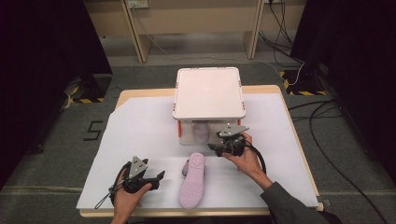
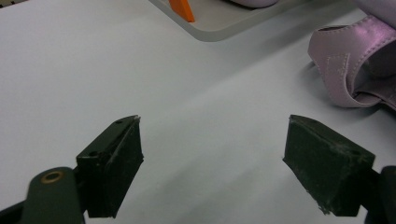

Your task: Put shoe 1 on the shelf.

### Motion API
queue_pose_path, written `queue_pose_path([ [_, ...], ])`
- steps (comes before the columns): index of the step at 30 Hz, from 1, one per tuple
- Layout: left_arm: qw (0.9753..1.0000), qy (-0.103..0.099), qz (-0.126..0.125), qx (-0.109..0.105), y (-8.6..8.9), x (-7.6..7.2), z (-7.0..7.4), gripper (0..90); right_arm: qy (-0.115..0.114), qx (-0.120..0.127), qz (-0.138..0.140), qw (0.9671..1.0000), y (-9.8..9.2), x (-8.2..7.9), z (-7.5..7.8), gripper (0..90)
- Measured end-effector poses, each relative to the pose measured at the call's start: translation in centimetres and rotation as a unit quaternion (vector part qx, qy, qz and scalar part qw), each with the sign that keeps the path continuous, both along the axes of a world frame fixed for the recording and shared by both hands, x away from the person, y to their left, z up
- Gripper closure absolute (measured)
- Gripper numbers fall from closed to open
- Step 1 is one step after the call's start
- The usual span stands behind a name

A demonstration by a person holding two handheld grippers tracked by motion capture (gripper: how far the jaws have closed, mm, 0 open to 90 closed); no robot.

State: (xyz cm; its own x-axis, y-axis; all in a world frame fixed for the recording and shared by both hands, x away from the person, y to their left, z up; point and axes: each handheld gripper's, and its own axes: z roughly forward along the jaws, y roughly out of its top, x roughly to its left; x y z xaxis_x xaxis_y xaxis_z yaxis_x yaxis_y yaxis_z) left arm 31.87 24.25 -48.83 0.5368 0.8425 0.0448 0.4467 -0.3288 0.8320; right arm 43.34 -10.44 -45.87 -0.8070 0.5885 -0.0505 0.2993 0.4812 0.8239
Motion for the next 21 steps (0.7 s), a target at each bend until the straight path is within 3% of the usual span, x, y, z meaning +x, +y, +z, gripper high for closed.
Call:
queue_pose_path([
  [6, 1.0, 0.002, 0.003, 0.0, 0.1, 0.2, 0.0, 18.6, -0.005, 0.008, 0.03, 0.9995, 0.0, -2.5, 1.2, 34.4],
  [13, 1.0, 0.003, 0.008, -0.004, 0.1, 0.3, 0.0, 18.5, -0.005, 0.028, 0.054, 0.9982, 0.6, -4.1, 2.1, 29.4],
  [21, 1.0, 0.005, 0.007, -0.002, 0.1, 0.3, -0.1, 18.6, -0.005, 0.022, 0.087, 0.996, 2.4, -5.9, 2.8, 27.1],
])
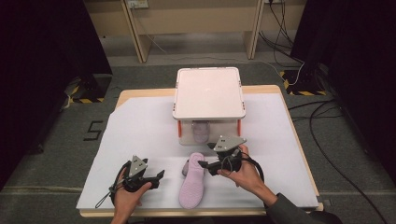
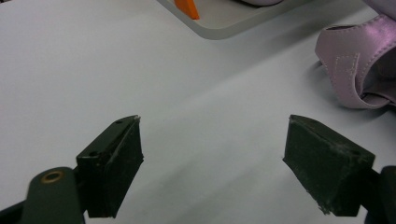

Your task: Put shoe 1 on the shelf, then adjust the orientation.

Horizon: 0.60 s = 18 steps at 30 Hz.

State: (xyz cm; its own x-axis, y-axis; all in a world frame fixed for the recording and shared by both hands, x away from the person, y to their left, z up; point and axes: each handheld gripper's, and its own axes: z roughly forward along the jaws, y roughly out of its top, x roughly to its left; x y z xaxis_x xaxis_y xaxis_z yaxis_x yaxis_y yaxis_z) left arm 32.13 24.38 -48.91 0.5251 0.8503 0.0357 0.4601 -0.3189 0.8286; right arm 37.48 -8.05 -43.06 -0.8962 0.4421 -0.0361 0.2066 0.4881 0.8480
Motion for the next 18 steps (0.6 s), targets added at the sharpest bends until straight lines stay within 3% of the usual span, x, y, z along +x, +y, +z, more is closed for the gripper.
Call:
queue_pose_path([
  [10, 1.0, 0.0, 0.0, 0.0, 0.1, 0.1, 0.0, 18.6, -0.003, -0.016, 0.036, 0.9992, 2.3, -0.9, -0.3, 26.5],
  [18, 1.0, -0.002, -0.001, 0.001, 0.2, 0.0, 0.0, 18.6, -0.013, -0.038, 0.064, 0.9971, 5.2, -1.3, -0.5, 26.5],
])
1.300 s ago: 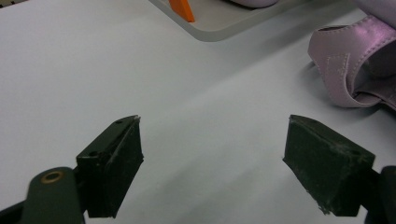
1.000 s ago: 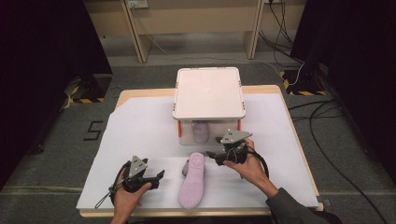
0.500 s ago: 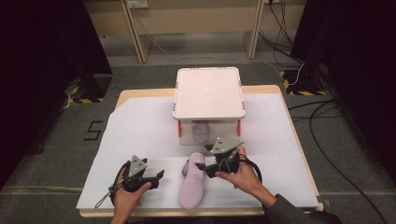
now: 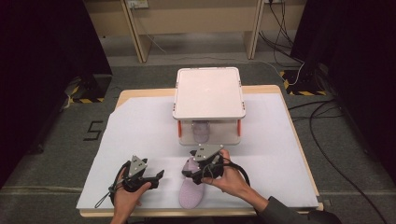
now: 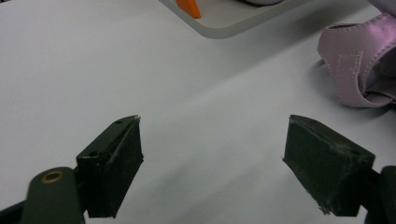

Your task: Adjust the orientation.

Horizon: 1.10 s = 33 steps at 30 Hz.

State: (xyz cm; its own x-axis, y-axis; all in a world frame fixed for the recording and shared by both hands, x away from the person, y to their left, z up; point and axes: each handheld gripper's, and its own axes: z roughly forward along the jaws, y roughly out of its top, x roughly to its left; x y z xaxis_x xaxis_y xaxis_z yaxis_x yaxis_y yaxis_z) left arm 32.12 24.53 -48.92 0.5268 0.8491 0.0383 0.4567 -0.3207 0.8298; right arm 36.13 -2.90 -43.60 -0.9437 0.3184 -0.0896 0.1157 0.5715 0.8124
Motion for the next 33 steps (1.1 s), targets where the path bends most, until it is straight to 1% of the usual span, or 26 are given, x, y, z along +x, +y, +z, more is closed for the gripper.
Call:
queue_pose_path([
  [1, 1.0, -0.001, 0.0, 0.0, 0.0, 0.0, 0.0, 18.5, -0.002, -0.004, 0.001, 1.0, 0.3, -0.1, 0.0, 26.5],
  [2, 1.0, -0.001, 0.002, 0.0, 0.1, -0.2, 0.1, 18.6, -0.015, -0.014, 0.006, 0.9998, 0.9, -0.4, -0.2, 26.5],
  [4, 1.0, -0.002, 0.003, -0.001, 0.1, -0.2, 0.1, 18.6, -0.013, -0.016, 0.005, 0.9998, 1.0, -0.4, -0.3, 26.5],
  [6, 1.0, -0.003, 0.002, -0.001, 0.1, -0.2, 0.1, 18.5, -0.017, -0.026, 0.006, 0.9995, 1.3, -0.5, -0.8, 26.4],
  [9, 1.0, -0.003, 0.0, 0.0, 0.1, -0.2, 0.1, 18.5, -0.031, -0.041, 0.004, 0.9987, 1.2, -0.5, -1.3, 27.0],
  [10, 1.0, -0.003, 0.0, 0.0, 0.1, -0.2, 0.1, 18.5, -0.031, -0.041, 0.004, 0.9987, 1.2, -0.5, -1.3, 27.0],
  [11, 1.0, -0.002, 0.0, 0.001, 0.1, -0.2, 0.1, 18.5, -0.042, -0.054, 0.003, 0.9976, 1.0, -0.6, -1.2, 28.2],
  [14, 1.0, -0.004, 0.001, -0.002, 0.2, -0.2, 0.1, 18.5, -0.043, -0.053, -0.001, 0.9977, 0.7, -0.7, -1.2, 28.0],
  [16, 1.0, -0.005, 0.001, -0.001, 0.2, -0.2, 0.1, 18.5, -0.037, -0.053, -0.006, 0.9979, 0.4, -0.8, -1.1, 28.0],
  [17, 1.0, -0.005, 0.002, -0.001, 0.2, -0.2, 0.1, 18.6, -0.035, -0.053, -0.01, 0.9979, -0.1, -1.0, -0.9, 28.0],
  [20, 1.0, -0.005, 0.002, -0.002, 0.1, -0.2, 0.1, 18.6, -0.034, -0.053, -0.011, 0.998, -0.7, -1.1, -0.7, 27.9],
  [22, 1.0, -0.005, 0.001, -0.001, 0.1, -0.2, 0.1, 18.5, -0.025, -0.05, -0.018, 0.9983, -1.5, -1.3, -0.5, 27.9],
  [26, 1.0, -0.004, 0.001, -0.002, 0.1, -0.3, 0.1, 18.5, 0.001, -0.043, -0.027, 0.9987, -3.6, -1.4, -0.2, 28.4],
  [28, 1.0, -0.003, 0.002, -0.002, 0.0, -0.2, 0.1, 18.6, 0.013, -0.039, -0.034, 0.9986, -4.4, -1.2, -0.3, 28.8],
  [29, 1.0, -0.004, 0.001, -0.002, 0.0, -0.2, 0.1, 18.6, 0.02, -0.04, -0.04, 0.9982, -5.3, -1.1, -0.5, 29.4],
  [31, 1.0, -0.004, 0.001, -0.002, 0.0, -0.2, 0.1, 18.6, 0.02, -0.039, -0.042, 0.9982, -5.6, -1.0, -0.5, 29.7],
  [33, 1.0, -0.004, 0.001, -0.002, 0.0, -0.2, 0.1, 18.6, 0.019, -0.049, -0.045, 0.9976, -6.2, -1.1, -0.8, 31.1],
])
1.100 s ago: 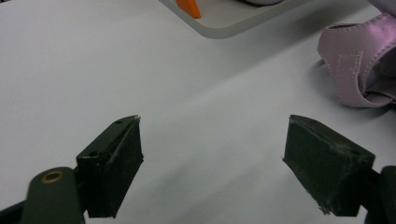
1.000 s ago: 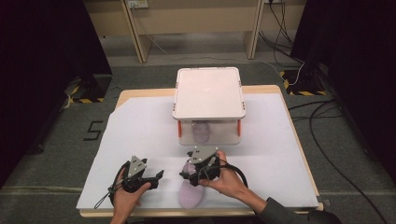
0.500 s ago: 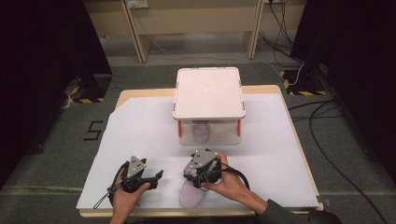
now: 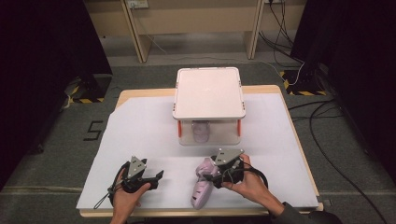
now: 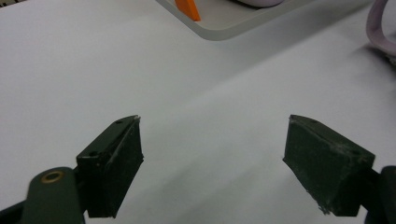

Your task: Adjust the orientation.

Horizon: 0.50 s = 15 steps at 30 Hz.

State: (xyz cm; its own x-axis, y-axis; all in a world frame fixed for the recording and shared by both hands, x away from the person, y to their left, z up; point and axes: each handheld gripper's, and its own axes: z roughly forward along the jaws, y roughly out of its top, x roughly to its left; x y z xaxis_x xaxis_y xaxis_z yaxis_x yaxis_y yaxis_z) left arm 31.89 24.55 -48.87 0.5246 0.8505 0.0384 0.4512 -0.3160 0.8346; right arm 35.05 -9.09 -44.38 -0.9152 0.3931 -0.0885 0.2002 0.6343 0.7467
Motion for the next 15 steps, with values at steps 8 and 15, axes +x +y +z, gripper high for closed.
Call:
queue_pose_path([
  [8, 1.0, 0.002, -0.001, 0.002, 0.0, 0.0, 0.0, 18.5, -0.01, -0.024, -0.014, 0.9996, -2.4, -0.7, -0.7, 32.2],
  [15, 1.0, 0.002, -0.001, 0.004, 0.0, 0.0, 0.0, 18.6, 0.005, -0.034, -0.014, 0.9993, -5.2, -1.4, -1.2, 30.6],
])
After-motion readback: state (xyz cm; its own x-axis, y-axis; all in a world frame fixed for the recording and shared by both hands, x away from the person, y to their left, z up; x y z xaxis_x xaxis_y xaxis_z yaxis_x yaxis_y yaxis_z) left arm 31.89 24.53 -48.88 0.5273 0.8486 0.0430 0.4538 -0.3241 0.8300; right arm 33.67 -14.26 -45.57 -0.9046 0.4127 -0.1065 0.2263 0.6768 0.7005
